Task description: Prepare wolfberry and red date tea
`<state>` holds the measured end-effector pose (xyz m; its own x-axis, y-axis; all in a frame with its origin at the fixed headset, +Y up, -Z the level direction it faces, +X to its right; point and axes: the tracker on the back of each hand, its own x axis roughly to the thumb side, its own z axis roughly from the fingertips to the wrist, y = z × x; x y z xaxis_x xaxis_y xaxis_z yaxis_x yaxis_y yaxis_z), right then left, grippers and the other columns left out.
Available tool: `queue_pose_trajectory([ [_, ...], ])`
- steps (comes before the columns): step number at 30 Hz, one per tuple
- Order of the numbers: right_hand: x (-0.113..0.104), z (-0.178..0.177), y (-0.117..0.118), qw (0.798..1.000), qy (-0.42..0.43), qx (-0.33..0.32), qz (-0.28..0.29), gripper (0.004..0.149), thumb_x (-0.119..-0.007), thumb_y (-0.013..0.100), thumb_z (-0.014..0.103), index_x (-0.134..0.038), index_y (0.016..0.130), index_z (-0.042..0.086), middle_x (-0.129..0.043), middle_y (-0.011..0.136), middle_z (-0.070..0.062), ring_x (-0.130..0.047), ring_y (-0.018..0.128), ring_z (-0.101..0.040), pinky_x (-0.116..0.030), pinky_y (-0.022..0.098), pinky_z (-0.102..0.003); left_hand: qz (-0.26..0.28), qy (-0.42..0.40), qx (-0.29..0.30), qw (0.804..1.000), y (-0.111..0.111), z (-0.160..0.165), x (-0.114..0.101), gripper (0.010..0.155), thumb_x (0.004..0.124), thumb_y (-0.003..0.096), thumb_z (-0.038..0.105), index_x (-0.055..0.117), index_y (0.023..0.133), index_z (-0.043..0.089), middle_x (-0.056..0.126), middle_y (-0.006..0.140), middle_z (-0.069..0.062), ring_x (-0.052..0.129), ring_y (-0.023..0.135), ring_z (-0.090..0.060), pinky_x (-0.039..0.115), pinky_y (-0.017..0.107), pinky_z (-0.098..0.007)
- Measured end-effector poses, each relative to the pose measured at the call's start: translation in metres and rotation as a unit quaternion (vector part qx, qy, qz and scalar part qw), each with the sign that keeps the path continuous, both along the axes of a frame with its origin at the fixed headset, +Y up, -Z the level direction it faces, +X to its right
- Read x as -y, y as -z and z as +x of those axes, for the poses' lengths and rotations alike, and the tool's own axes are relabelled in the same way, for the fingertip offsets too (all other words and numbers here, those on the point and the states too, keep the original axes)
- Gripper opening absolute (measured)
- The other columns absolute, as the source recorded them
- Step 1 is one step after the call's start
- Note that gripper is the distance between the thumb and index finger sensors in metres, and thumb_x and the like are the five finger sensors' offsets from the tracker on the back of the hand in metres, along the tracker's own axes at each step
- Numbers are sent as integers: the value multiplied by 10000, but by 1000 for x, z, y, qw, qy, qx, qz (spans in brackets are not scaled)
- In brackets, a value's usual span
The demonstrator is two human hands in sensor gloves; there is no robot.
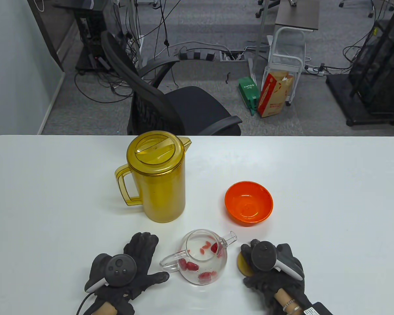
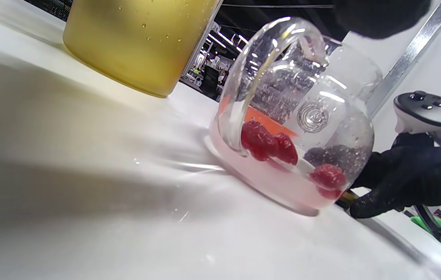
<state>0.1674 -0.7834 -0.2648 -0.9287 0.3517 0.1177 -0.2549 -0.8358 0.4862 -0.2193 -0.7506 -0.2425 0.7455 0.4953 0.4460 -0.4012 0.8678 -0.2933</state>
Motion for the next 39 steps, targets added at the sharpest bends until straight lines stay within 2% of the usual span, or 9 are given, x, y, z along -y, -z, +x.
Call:
queue_pose_trajectory([
  [6, -1, -5, 10, 1000, -8, -6, -17, 948, -898, 499, 370, -210, 1133, 211, -138, 1164, -239, -219, 1006, -518, -321, 728, -668, -9, -9, -3, 1000, 1, -2, 1, 1013, 649, 518, 714, 178, 1133, 62, 233, 1197, -332, 207, 1060, -582, 299, 701, -709],
  [9, 2, -8, 15, 999, 2, -4, -43, 994, -914, 490, 370, -180, 1140, 210, -123, 1119, -278, -206, 935, -534, -259, 716, -676, -13, -18, -1, 1000, 1, -3, 0, 1011, 649, 518, 713, 174, 1133, 66, 236, 1197, -333, 205, 1060, -582, 299, 701, -710],
  [12, 1, -8, 17, 1000, 10, 3, -29, 1051, -940, 462, 377, -158, 1130, 158, -154, 1094, -295, -238, 889, -534, -258, 696, -685, -14, -16, -1, 1000, 1, -3, 1, 1010, 650, 518, 712, 174, 1133, 68, 237, 1198, -331, 205, 1061, -580, 300, 702, -708],
  [15, -11, -6, 14, 1000, 27, 1, -5, 1046, -938, 459, 384, -184, 1127, 103, -175, 1089, -305, -264, 882, -541, -281, 688, -691, -17, -21, -4, 1000, 2, -5, 1, 1007, 652, 519, 710, 177, 1134, 70, 238, 1198, -330, 205, 1061, -579, 301, 702, -708],
  [18, -39, -1, 11, 1000, 23, -1, 12, 1037, -943, 456, 375, -209, 1129, 87, -191, 1088, -317, -279, 881, -555, -293, 684, -701, -19, -16, -4, 1000, 2, -5, 1, 1007, 652, 519, 711, 177, 1134, 70, 239, 1198, -332, 206, 1062, -579, 302, 701, -709],
  [26, -144, -16, 7, 992, 52, -70, 89, 1019, -950, 458, 356, -242, 1138, 80, -222, 1105, -325, -302, 899, -575, -305, 686, -716, -26, -18, -4, 999, 3, -5, 2, 1004, 653, 519, 709, 178, 1134, 72, 248, 1198, -329, 207, 1063, -576, 306, 703, -707],
  [30, -172, -43, 10, 986, 72, -117, 99, 1017, -952, 458, 356, -251, 1141, 79, -235, 1114, -324, -313, 908, -579, -307, 689, -718, -32, -16, -2, 999, 3, -4, 2, 1006, 654, 519, 708, 177, 1134, 71, 248, 1198, -330, 203, 1062, -577, 308, 703, -707],
  [35, -175, -82, 18, 979, 74, -168, 89, 1015, -950, 460, 356, -249, 1141, 83, -234, 1119, -318, -315, 917, -576, -297, 692, -720, -29, -15, -2, 999, 4, -4, 2, 1006, 655, 519, 708, 178, 1134, 71, 251, 1199, -329, 204, 1062, -576, 311, 704, -707],
  [39, -156, -113, 25, 975, 59, -202, 72, 1012, -942, 466, 364, -240, 1141, 87, -231, 1121, -316, -314, 925, -574, -279, 692, -725, -27, -16, 0, 999, 4, -5, 2, 1005, 656, 519, 707, 178, 1134, 71, 253, 1199, -329, 206, 1062, -576, 315, 704, -706],
])
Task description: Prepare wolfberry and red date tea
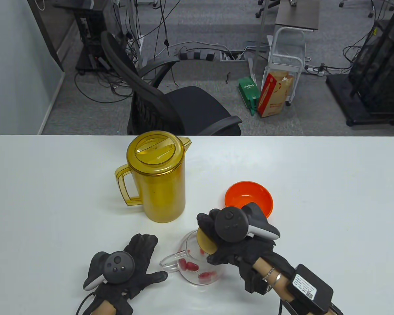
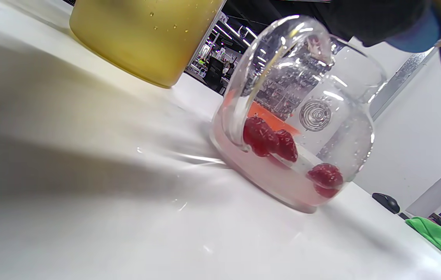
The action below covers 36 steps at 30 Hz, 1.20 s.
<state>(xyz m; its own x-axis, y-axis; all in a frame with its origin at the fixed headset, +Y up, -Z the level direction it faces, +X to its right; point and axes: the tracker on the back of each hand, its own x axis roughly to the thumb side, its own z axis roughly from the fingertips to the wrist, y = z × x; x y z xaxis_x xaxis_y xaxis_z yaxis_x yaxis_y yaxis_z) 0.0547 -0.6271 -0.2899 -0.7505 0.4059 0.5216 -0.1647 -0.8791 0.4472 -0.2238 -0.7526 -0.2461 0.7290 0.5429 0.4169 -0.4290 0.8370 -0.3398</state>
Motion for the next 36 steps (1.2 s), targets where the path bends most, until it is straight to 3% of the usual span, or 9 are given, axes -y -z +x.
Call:
queue_pose_trajectory([
  [7, 27, -19, 6, 999, -31, -20, -21, 1012, -939, 468, 367, -236, 1140, 87, -226, 1118, -319, -312, 924, -574, -277, 691, -726, -5, 5, 6, 1000, 0, 1, 2, 1004, 655, 519, 706, 178, 1135, 73, 252, 1199, -328, 203, 1062, -576, 317, 705, -706],
  [18, 49, -26, 13, 997, -47, -23, -51, 978, -921, 482, 341, -239, 1140, 99, -188, 1143, -292, -251, 977, -564, -200, 706, -715, -8, 0, 10, 1000, 0, 3, 3, 1005, 656, 520, 706, 174, 1134, 73, 254, 1198, -331, 203, 1063, -577, 323, 705, -707],
  [23, 48, -22, 11, 997, -38, -13, -59, 967, -891, 495, 375, -217, 1139, 117, -123, 1161, -246, -177, 1019, -527, -184, 713, -705, -9, 3, 13, 1000, 0, 4, 3, 1004, 656, 519, 707, 173, 1134, 76, 255, 1199, -331, 205, 1064, -575, 326, 705, -707],
  [27, 33, -8, 7, 997, 52, 8, -61, 949, -870, 509, 395, -213, 1142, 130, -33, 1172, -175, -34, 1046, -458, -137, 723, -678, -11, 1, 14, 1000, 0, 4, 4, 1003, 657, 520, 704, 174, 1134, 74, 258, 1198, -332, 206, 1063, -578, 328, 705, -707],
  [33, 15, 30, -12, 994, 105, 25, -32, 904, -856, 521, 377, -248, 1141, 127, -74, 1190, -141, -17, 1052, -401, -130, 744, -629, -5, -1, 18, 1000, -2, 6, 1, 1005, 658, 520, 703, 169, 1132, 73, 258, 1198, -332, 206, 1062, -577, 331, 705, -706],
  [36, 19, 51, -23, 993, 109, 40, -16, 899, -849, 524, 388, -244, 1141, 138, -107, 1193, -128, -7, 1049, -379, -125, 749, -610, -3, -2, 17, 1000, -1, 6, 1, 1006, 659, 520, 701, 167, 1131, 71, 259, 1198, -330, 207, 1062, -577, 332, 705, -705],
])
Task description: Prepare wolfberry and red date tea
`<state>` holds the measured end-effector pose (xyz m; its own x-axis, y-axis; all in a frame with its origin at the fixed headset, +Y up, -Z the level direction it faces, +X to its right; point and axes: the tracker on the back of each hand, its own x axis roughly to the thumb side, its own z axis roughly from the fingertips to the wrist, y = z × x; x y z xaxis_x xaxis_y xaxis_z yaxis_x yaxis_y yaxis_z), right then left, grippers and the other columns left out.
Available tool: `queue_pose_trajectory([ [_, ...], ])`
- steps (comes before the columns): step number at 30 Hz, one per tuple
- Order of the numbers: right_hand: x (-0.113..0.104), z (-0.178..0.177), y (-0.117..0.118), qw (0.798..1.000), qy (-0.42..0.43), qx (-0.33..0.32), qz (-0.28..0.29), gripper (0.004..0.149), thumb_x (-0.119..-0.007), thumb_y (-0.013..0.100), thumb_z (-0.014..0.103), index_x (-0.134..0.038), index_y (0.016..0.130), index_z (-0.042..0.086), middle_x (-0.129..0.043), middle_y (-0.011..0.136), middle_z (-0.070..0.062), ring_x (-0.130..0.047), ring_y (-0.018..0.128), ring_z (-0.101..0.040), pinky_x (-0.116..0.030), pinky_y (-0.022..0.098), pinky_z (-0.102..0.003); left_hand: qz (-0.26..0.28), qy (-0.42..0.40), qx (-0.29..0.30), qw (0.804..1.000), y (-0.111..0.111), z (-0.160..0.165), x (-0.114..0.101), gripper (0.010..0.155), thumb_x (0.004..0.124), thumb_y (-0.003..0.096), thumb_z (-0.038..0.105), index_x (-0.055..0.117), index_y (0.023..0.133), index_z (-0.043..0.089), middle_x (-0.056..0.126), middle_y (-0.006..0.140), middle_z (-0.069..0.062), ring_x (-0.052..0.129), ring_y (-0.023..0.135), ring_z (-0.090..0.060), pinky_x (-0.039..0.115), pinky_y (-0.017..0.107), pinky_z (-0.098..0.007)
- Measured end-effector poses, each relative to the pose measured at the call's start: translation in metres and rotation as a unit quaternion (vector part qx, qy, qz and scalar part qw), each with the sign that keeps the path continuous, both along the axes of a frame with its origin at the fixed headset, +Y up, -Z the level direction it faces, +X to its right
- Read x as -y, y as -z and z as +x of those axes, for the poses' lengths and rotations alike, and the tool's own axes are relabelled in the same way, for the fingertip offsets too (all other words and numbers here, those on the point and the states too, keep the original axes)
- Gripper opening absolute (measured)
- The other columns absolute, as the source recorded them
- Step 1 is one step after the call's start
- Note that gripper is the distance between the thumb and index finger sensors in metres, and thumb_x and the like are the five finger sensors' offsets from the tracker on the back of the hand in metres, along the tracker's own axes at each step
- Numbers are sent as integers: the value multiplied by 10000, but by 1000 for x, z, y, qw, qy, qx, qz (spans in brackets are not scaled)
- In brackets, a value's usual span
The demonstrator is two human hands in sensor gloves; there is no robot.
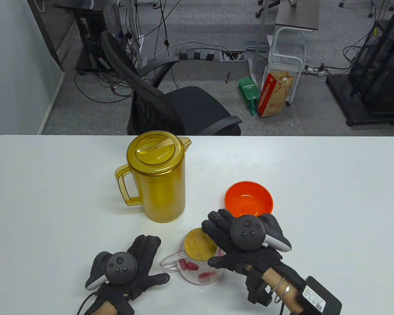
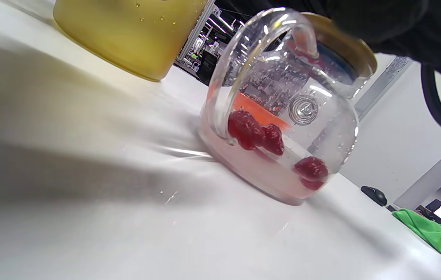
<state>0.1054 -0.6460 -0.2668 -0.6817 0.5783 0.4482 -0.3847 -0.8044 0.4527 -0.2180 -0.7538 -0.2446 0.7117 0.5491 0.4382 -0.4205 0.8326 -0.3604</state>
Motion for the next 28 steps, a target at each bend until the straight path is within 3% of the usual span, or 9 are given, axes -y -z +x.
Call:
queue_pose_trajectory([
  [5, 35, 43, -18, 998, 11, 52, 40, 900, -841, 530, 408, -231, 1140, 151, -93, 1196, -111, 13, 1042, -355, -107, 751, -591, -3, 1, -3, 1000, 0, -1, 0, 1004, 657, 522, 701, 166, 1130, 71, 258, 1197, -332, 206, 1062, -575, 334, 706, -704],
  [13, 86, 88, -19, 989, 48, 135, 20, 892, -851, 528, 392, -242, 1138, 164, -91, 1199, -92, 30, 1039, -326, -83, 754, -577, -8, 10, 3, 1000, 0, 1, 1, 1005, 657, 522, 701, 163, 1131, 73, 256, 1198, -331, 205, 1062, -576, 331, 706, -704],
  [20, 100, 88, -17, 990, -21, 132, 41, 891, -848, 528, 397, -235, 1136, 178, -86, 1199, -77, 46, 1037, -308, -68, 753, -569, -11, 24, 4, 1000, 2, 2, 3, 1002, 656, 523, 701, 160, 1130, 76, 255, 1199, -328, 204, 1064, -574, 332, 707, -704],
  [28, 107, 89, -17, 992, -32, 125, 12, 889, -848, 528, 393, -235, 1135, 180, -86, 1199, -73, 53, 1034, -301, -61, 752, -565, -17, 25, 6, 1000, 2, 4, 4, 1004, 656, 524, 700, 157, 1129, 74, 254, 1198, -331, 201, 1063, -576, 332, 707, -703],
])
